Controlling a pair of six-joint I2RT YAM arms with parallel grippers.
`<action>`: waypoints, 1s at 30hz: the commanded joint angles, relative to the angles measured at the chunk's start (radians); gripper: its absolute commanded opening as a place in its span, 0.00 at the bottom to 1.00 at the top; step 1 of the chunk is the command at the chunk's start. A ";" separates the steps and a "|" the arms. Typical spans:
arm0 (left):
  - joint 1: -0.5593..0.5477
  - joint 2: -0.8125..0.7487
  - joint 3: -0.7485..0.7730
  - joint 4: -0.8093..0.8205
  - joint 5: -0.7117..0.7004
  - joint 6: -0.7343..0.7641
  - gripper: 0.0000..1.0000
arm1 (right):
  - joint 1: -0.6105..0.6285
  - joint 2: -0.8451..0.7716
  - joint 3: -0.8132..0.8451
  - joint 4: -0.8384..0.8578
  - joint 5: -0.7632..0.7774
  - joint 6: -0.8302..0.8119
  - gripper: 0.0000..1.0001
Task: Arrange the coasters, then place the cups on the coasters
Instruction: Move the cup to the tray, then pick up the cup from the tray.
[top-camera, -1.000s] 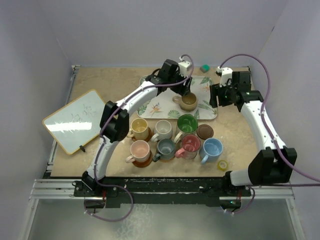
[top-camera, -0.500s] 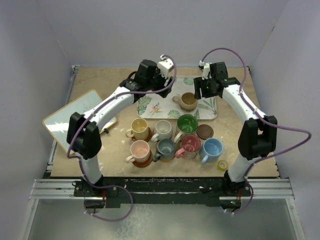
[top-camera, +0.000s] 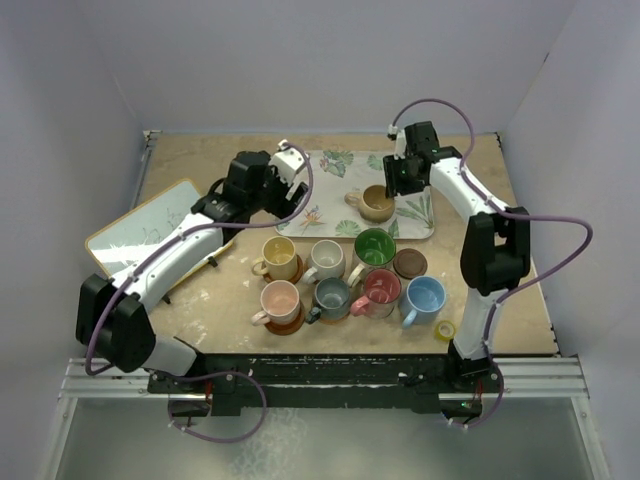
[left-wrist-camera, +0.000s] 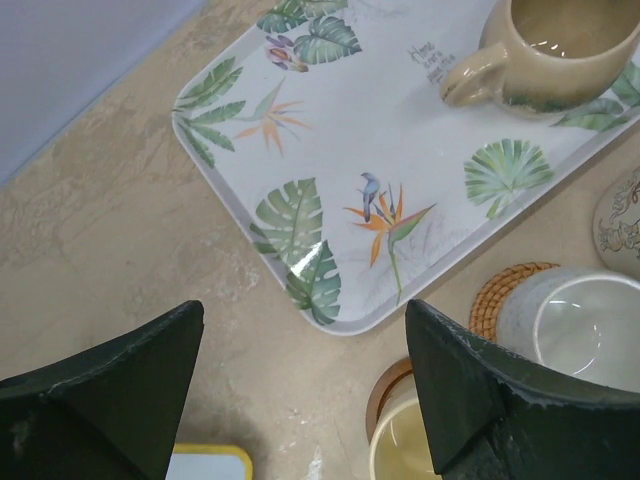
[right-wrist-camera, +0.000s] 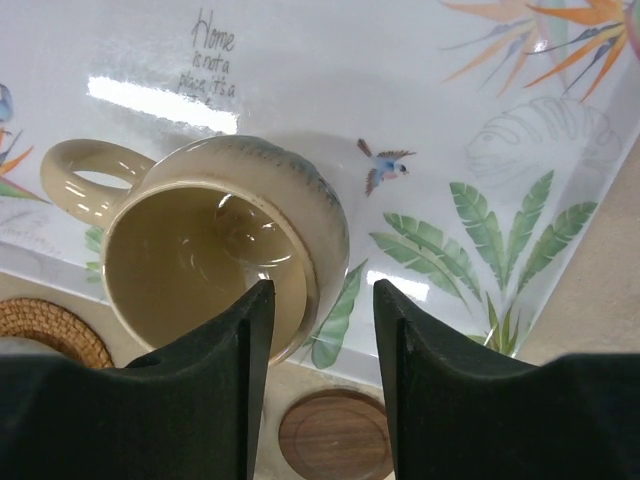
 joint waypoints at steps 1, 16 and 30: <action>0.010 -0.086 -0.054 0.096 -0.035 0.046 0.79 | 0.016 0.008 0.049 -0.036 0.026 0.008 0.45; 0.016 -0.152 -0.133 0.147 -0.039 0.024 0.79 | 0.049 0.079 0.077 -0.073 0.084 -0.013 0.31; 0.035 -0.178 -0.153 0.164 -0.043 0.023 0.79 | 0.050 0.050 0.180 -0.120 0.115 -0.063 0.00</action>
